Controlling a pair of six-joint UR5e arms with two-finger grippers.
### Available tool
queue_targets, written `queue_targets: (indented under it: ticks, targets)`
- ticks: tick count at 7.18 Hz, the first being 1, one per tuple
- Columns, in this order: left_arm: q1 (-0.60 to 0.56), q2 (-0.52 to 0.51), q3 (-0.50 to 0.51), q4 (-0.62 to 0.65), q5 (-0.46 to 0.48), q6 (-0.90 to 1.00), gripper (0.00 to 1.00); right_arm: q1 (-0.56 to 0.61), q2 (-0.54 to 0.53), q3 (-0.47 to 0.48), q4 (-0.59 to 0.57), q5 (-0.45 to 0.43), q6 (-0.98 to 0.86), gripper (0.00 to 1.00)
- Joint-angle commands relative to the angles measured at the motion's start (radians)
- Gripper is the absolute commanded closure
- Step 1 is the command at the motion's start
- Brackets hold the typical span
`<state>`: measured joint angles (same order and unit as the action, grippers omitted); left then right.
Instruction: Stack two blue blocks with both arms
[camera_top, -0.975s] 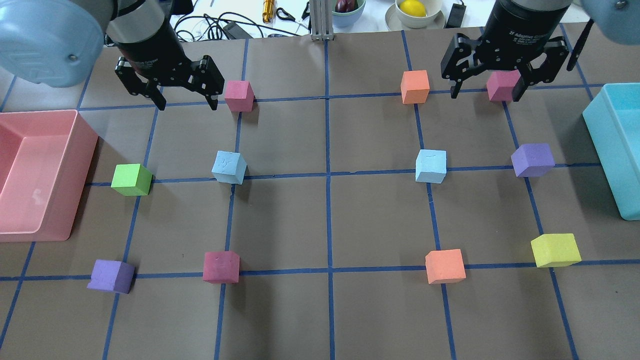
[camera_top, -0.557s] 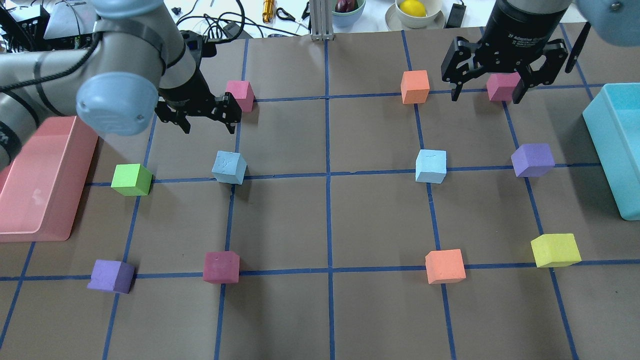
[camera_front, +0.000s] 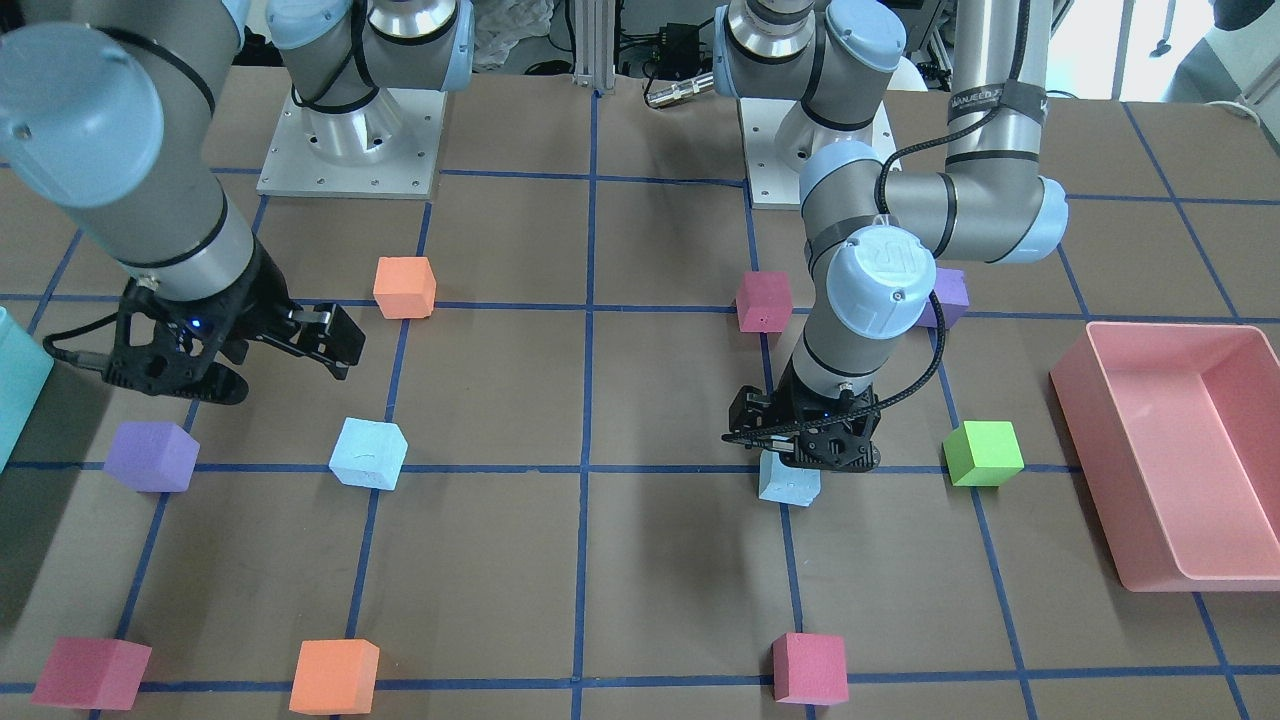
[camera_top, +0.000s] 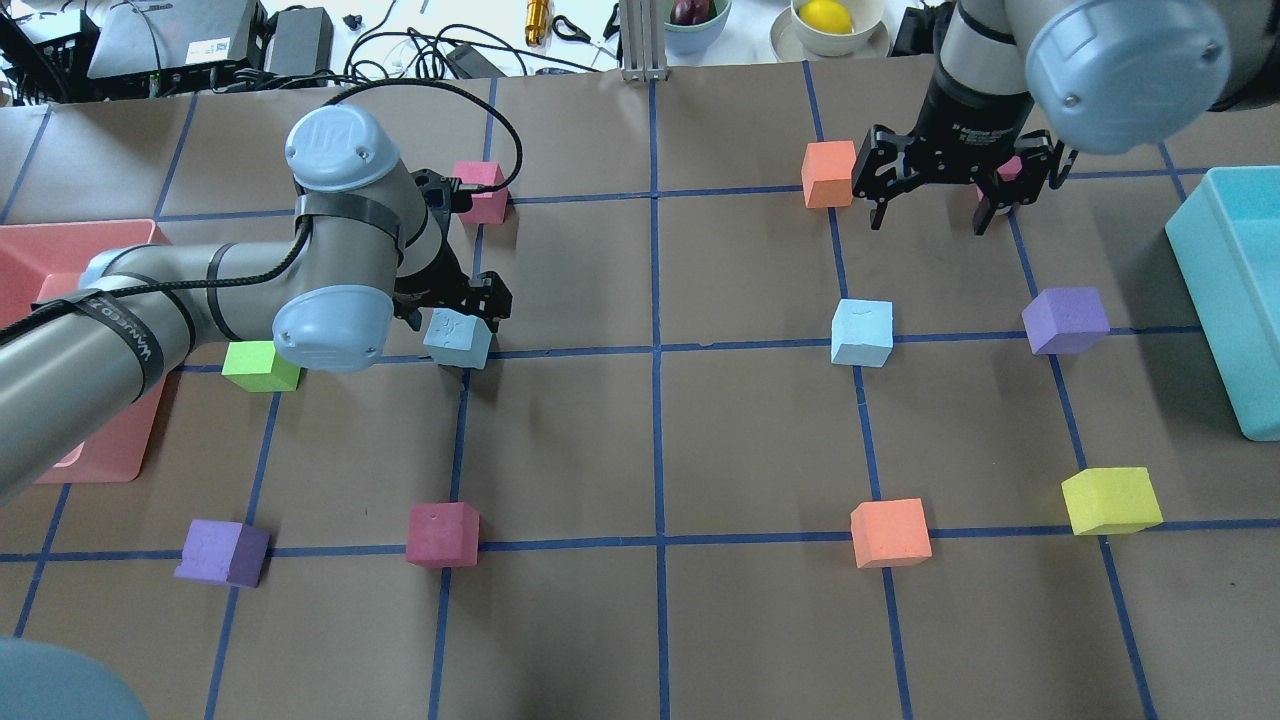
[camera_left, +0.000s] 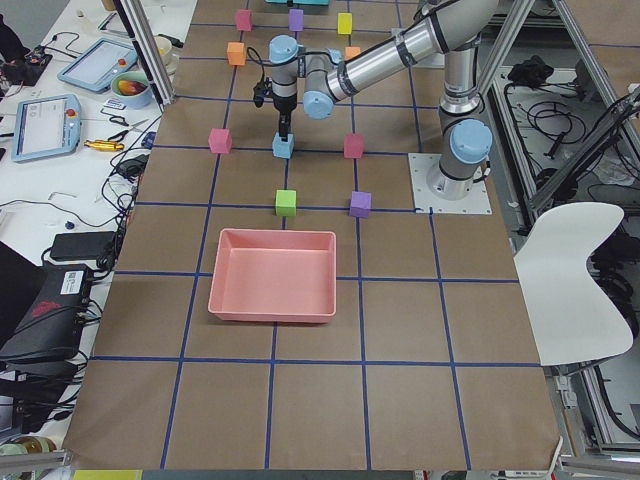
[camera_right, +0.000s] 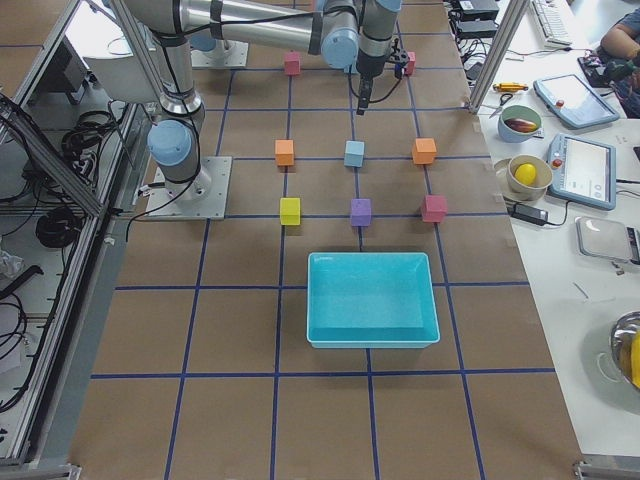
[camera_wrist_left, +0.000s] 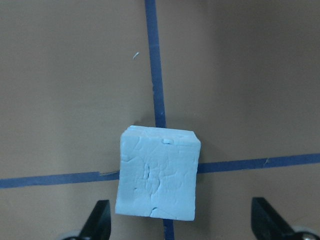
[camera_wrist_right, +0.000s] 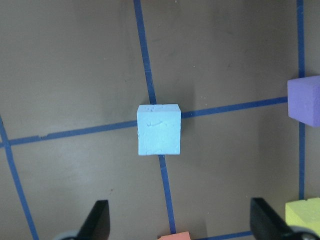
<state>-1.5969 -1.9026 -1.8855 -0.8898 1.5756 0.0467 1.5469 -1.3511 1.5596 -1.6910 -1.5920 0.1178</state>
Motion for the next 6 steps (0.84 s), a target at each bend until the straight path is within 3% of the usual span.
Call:
queue_targets:
  ticks: [1, 4, 6]
  targets:
    - [0.002, -0.039, -0.001, 0.054, 0.001, 0.009, 0.0, 0.001, 0.123, 0.075, -0.173, 0.006, -0.001, 0.0]
    - [0.003, -0.052, -0.004, 0.055, 0.02, 0.009, 0.0, 0.001, 0.179, 0.198, -0.286, 0.014, 0.005, 0.0]
    - [0.006, -0.058, -0.006, 0.057, 0.037, 0.009, 0.0, 0.001, 0.205, 0.211, -0.289, 0.014, 0.01, 0.0]
